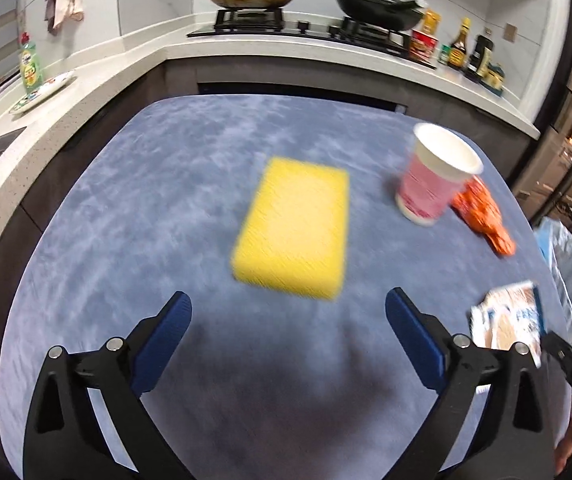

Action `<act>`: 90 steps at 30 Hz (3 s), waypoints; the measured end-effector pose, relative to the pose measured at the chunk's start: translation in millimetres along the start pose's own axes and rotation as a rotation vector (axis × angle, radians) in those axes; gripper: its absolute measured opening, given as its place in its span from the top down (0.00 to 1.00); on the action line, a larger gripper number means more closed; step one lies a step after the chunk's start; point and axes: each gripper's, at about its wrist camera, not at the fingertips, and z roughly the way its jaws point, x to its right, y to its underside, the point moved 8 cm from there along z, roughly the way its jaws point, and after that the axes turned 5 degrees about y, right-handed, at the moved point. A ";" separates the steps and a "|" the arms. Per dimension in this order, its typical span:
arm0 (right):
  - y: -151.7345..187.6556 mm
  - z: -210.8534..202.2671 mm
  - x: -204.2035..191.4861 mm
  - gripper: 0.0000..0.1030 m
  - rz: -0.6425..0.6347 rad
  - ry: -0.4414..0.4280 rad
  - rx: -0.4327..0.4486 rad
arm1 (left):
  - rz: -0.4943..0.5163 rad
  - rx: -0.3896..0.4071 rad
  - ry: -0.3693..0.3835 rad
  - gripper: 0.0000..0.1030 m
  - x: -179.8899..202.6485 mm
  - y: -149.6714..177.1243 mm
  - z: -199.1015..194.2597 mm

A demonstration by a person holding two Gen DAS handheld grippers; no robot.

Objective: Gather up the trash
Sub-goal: 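Grasp the printed snack packet with the right tool while the left tool grasps the yellow sponge, then carry the snack packet and yellow sponge to the bin and release both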

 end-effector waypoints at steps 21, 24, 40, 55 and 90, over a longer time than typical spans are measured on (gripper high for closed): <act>-15.6 -18.8 -17.1 0.98 0.009 -0.036 0.035 | 0.035 -0.080 -0.027 0.30 -1.4 -7.4 59.5; -15.9 -23.0 -12.8 0.99 0.016 -0.033 0.046 | 0.047 -0.052 -0.026 0.32 3.8 -7.1 48.0; -34.2 -82.5 81.9 0.99 0.183 0.072 0.183 | 0.160 0.021 0.147 0.33 88.3 24.5 -67.6; -38.7 -109.4 229.1 0.99 0.339 0.348 0.215 | 0.420 -0.020 0.413 0.32 296.7 33.3 -51.8; -59.1 -49.8 298.5 0.67 0.372 0.322 0.165 | 0.490 -0.155 0.400 0.13 458.2 42.8 65.1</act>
